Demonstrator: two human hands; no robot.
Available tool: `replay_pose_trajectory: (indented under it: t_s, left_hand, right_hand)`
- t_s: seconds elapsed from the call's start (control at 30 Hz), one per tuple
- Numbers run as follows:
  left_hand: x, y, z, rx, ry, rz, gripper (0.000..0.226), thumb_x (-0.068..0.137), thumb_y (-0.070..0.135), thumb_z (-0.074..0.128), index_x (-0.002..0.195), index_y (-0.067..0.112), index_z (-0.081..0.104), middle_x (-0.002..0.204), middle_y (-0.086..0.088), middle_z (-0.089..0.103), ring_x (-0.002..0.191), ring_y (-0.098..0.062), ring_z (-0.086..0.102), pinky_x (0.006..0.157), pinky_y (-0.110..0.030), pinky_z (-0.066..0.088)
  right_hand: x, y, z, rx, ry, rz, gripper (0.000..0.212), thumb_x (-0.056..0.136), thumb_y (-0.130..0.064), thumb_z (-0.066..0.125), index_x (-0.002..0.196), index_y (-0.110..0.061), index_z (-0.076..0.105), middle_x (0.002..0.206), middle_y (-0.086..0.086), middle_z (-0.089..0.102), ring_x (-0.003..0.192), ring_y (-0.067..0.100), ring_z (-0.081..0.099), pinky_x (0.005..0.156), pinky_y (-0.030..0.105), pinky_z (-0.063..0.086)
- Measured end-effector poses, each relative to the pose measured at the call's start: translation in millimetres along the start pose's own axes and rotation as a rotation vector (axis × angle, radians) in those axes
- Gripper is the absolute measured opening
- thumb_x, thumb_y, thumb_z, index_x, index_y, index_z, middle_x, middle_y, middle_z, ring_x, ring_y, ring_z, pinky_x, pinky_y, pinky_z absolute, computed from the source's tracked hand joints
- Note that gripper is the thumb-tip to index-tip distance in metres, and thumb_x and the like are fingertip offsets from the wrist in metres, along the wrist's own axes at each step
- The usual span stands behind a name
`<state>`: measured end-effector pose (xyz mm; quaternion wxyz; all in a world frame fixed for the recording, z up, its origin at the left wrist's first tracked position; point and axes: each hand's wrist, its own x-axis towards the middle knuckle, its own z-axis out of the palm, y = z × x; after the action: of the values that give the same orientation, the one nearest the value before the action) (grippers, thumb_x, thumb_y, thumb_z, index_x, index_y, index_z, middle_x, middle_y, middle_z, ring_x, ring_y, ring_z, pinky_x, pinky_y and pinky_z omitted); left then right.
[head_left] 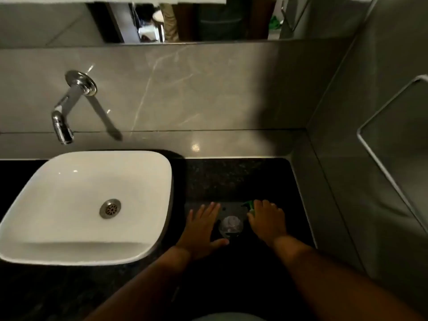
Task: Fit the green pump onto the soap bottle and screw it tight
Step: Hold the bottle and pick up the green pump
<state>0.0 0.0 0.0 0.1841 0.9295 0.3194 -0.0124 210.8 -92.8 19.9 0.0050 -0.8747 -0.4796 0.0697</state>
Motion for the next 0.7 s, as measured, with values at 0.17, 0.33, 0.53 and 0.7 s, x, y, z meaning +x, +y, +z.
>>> replay_pose_trajectory:
  t_s: [0.17,0.33,0.53,0.7]
  left_hand:
    - [19,9,12,-0.381,-0.025,-0.001,0.075,0.071,0.081,0.052,0.135,0.061,0.018,0.158,0.011,0.009,0.143,-0.015,0.004,0.111,-0.049,0.003]
    - [29,3,17,-0.455,-0.043,-0.033,0.071,0.070,0.082,0.050,0.131,0.049,0.036,0.156,0.009,0.016,0.143,-0.015,0.003,0.110,-0.045,-0.003]
    - [42,-17,3,-0.477,-0.127,-0.150,0.088,0.062,0.087,0.046,0.132,0.032,0.048,0.151,0.004,0.031,0.144,-0.021,0.004,0.111,-0.054,-0.004]
    - [43,-26,2,-0.491,-0.160,-0.167,0.091,0.060,0.090,0.044,0.133,0.036,0.047,0.150,0.006,0.034,0.144,-0.019,0.006,0.110,-0.057,-0.007]
  right_hand:
    - [19,1,7,0.076,-0.092,0.076,0.035,0.082,-0.046,0.056,0.100,-0.016,0.058,0.106,0.014,0.063,0.100,0.035,0.059,0.080,0.043,0.049]
    - [29,-1,14,0.106,-0.107,0.109,0.034,0.081,-0.046,0.058,0.096,-0.016,0.059,0.101,0.012,0.068,0.094,0.034,0.063,0.076,0.041,0.050]
    - [44,-5,-11,0.333,-0.181,0.152,0.029,0.082,-0.046,0.061,0.082,-0.017,0.060,0.084,0.009,0.068,0.078,0.030,0.064,0.068,0.038,0.053]
    - [74,-29,-75,0.898,0.003,0.085,0.020,0.085,-0.033,0.066,0.078,-0.014,0.064,0.074,0.008,0.065,0.067,0.023,0.061,0.062,0.034,0.048]
